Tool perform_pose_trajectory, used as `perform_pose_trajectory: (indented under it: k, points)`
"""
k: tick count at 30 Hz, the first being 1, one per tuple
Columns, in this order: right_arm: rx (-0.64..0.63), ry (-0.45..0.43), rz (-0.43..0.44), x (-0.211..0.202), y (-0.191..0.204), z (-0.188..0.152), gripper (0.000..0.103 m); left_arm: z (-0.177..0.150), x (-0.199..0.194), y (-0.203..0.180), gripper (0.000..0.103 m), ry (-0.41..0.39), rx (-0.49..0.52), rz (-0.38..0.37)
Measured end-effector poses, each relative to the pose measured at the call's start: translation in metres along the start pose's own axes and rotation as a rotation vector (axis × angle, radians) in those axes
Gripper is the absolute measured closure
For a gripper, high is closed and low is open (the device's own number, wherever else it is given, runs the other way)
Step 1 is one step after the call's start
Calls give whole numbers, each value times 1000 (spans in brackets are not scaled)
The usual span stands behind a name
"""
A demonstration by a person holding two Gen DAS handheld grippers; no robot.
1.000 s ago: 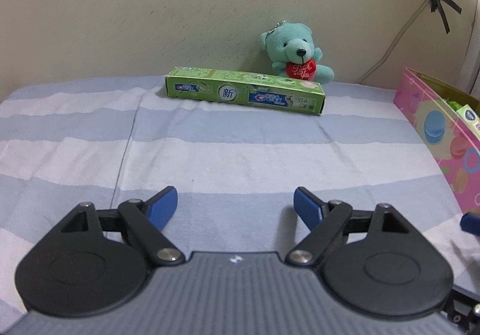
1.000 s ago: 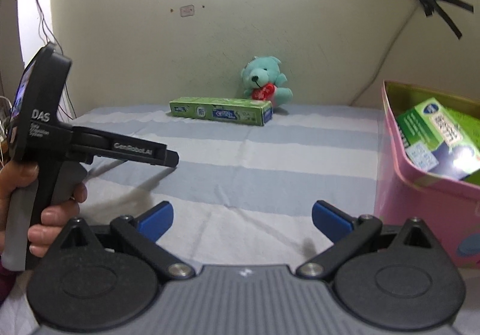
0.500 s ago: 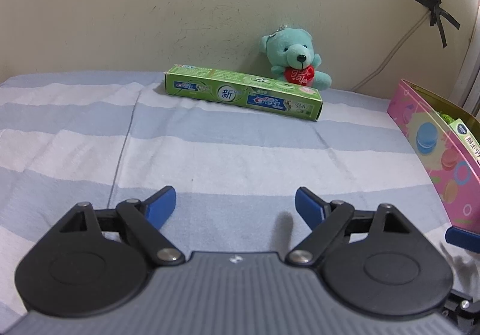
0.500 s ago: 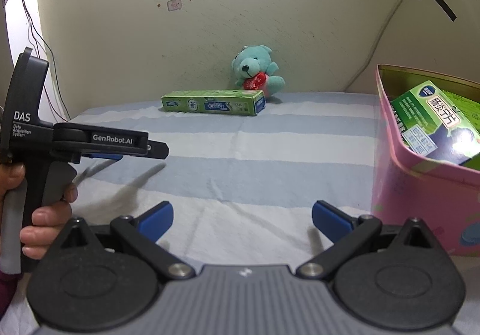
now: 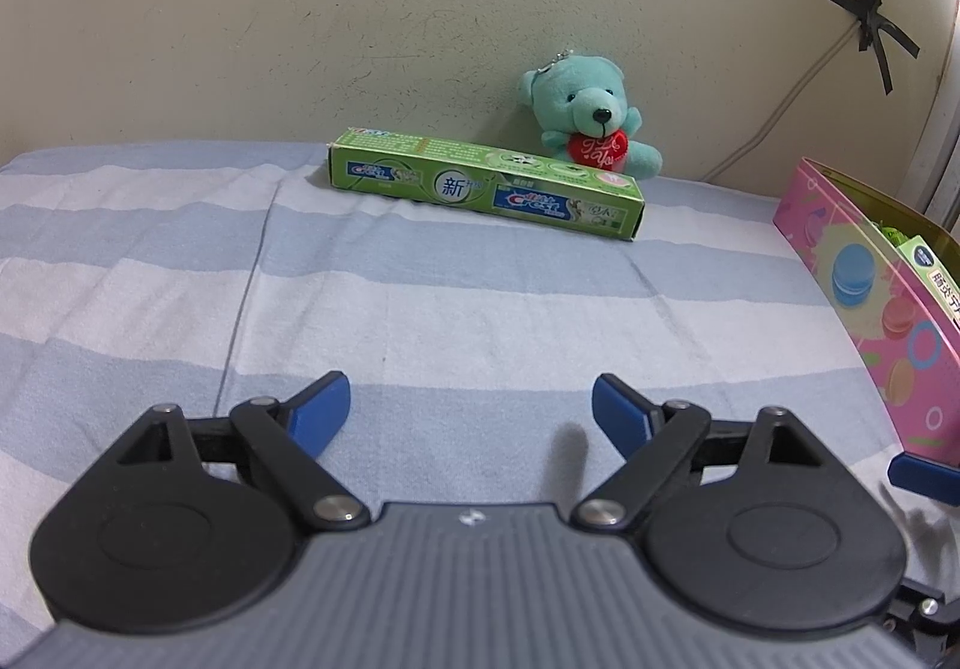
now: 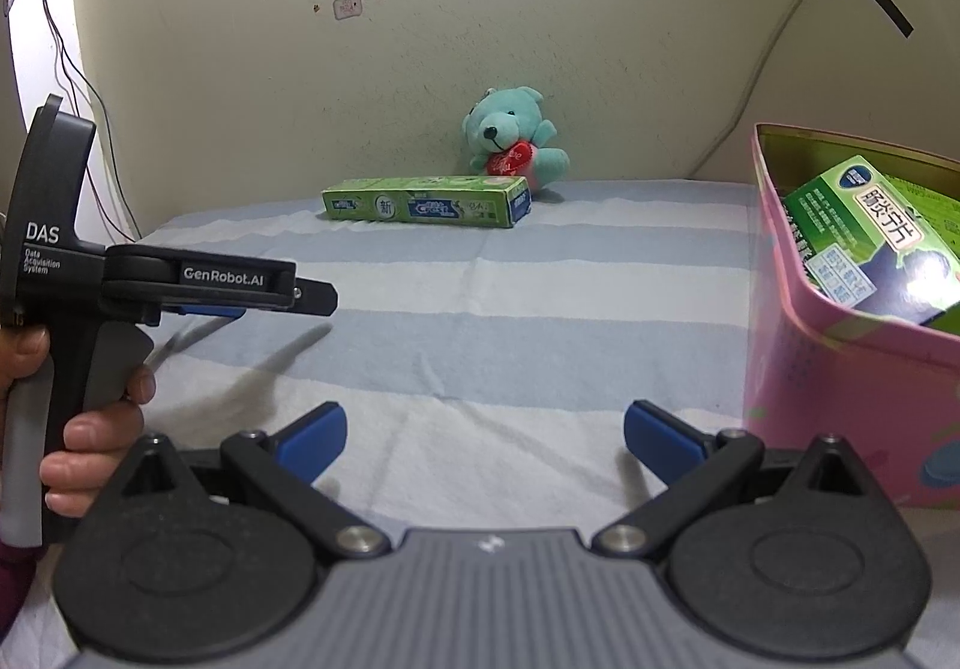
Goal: Organize objects
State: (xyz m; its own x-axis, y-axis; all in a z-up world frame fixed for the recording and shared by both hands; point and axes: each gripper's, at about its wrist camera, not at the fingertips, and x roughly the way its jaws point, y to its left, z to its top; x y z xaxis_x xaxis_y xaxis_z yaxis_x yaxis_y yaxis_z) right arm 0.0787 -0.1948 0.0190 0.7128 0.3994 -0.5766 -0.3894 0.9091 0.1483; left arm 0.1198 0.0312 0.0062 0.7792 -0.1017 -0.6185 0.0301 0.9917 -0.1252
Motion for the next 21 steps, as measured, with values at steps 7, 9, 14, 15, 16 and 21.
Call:
perform_pose_trajectory:
  k: [7,9,14,15,16,21]
  points:
    - [1,0,-3,0,1,0,1,0,0,0,13,0,-1,0]
    - [-1,2,-4,1,1,-1,1,0,0,0,13,0,-3,-2]
    - [-12,29,-9,7,4,1,1,0,0,4,13,2,-24,1]
    - [-24,31,-6,8,6,2,1,1,0,8,13,3,-36,2]
    - [-36,30,-4,9,8,4,1,3,0,12,13,3,-54,4]
    - [-121,6,26,23,28,31,1,11,-3,41,14,1,-175,45]
